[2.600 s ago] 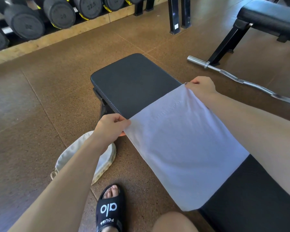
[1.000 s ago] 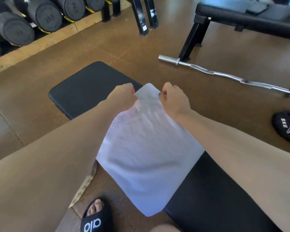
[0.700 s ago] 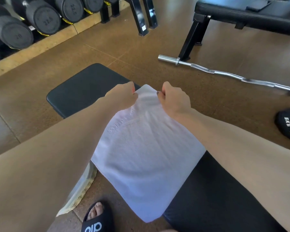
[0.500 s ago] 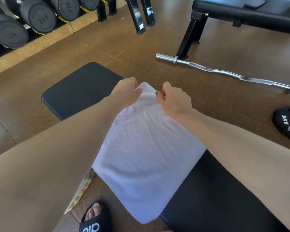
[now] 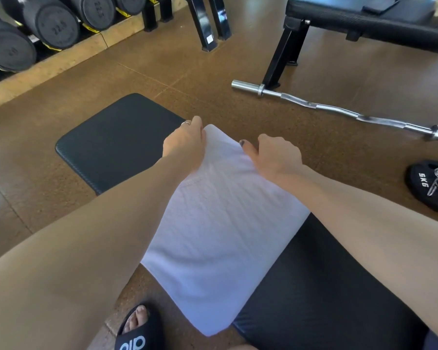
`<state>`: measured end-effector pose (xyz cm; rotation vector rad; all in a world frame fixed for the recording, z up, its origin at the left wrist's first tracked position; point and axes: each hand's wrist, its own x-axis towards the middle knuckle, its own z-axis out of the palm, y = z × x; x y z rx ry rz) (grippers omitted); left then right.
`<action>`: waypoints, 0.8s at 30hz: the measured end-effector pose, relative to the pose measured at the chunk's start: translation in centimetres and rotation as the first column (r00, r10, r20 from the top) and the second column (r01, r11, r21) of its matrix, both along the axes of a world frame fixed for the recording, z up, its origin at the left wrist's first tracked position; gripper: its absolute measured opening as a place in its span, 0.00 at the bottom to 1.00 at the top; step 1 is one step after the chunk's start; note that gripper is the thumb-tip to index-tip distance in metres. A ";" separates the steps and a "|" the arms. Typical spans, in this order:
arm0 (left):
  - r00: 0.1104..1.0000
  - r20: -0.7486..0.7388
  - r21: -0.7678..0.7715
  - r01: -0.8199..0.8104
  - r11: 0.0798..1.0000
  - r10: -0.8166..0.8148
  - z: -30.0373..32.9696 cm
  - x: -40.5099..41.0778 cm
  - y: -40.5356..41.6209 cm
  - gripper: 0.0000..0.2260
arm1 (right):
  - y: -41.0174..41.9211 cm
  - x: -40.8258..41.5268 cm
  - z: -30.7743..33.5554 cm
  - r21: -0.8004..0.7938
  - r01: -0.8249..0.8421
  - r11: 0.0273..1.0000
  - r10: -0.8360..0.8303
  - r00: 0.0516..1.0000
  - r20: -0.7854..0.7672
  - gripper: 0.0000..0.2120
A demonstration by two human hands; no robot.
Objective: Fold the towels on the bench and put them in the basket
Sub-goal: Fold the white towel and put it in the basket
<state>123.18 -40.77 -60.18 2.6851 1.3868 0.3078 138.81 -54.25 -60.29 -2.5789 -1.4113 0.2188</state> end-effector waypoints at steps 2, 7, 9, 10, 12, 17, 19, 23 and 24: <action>0.999 0.003 0.007 0.037 0.999 -0.037 0.5 -0.6 -0.3 0.10 | -0.7 0.3 0.0 -0.015 0.015 1.000 -0.015 1.000 -0.007 0.28; 0.985 -0.125 0.039 0.127 0.991 -0.122 0.7 -4.3 -0.4 0.09 | -1.3 0.0 0.5 -0.008 0.040 0.999 -0.040 0.999 0.015 0.29; 0.986 -0.123 0.032 0.114 0.993 -0.109 0.5 -4.9 -0.2 0.09 | -1.6 0.0 0.7 0.017 0.023 1.000 -0.024 0.999 0.040 0.27; 0.988 -0.119 0.032 0.108 0.994 -0.103 0.5 -4.8 -0.1 0.09 | -1.9 0.0 0.8 0.023 0.009 1.000 -0.011 0.998 0.059 0.26; 0.988 -0.118 0.046 0.105 0.993 -0.099 0.5 -4.5 0.2 0.09 | -2.5 0.0 0.6 0.018 -0.018 1.000 0.016 0.995 0.101 0.24; 0.981 -0.180 0.087 0.089 0.992 -0.073 0.4 -4.4 0.1 0.09 | -3.5 -0.1 -0.4 0.049 -0.036 0.998 0.029 0.990 0.140 0.21; 0.972 -0.225 0.108 0.093 0.990 -0.067 0.5 -4.4 -0.2 0.08 | -3.2 -0.2 -0.3 0.022 -0.025 0.999 0.022 0.989 0.148 0.21; 0.967 -0.220 0.031 0.135 0.990 -0.125 1.4 -5.4 0.0 0.11 | -2.3 -1.3 0.3 0.077 -0.097 0.992 0.066 0.942 0.329 0.08; 0.964 -0.227 -0.014 0.141 0.990 -0.141 1.7 -5.9 0.3 0.11 | -2.1 -2.0 0.4 0.127 -0.168 0.978 0.106 0.914 0.392 0.07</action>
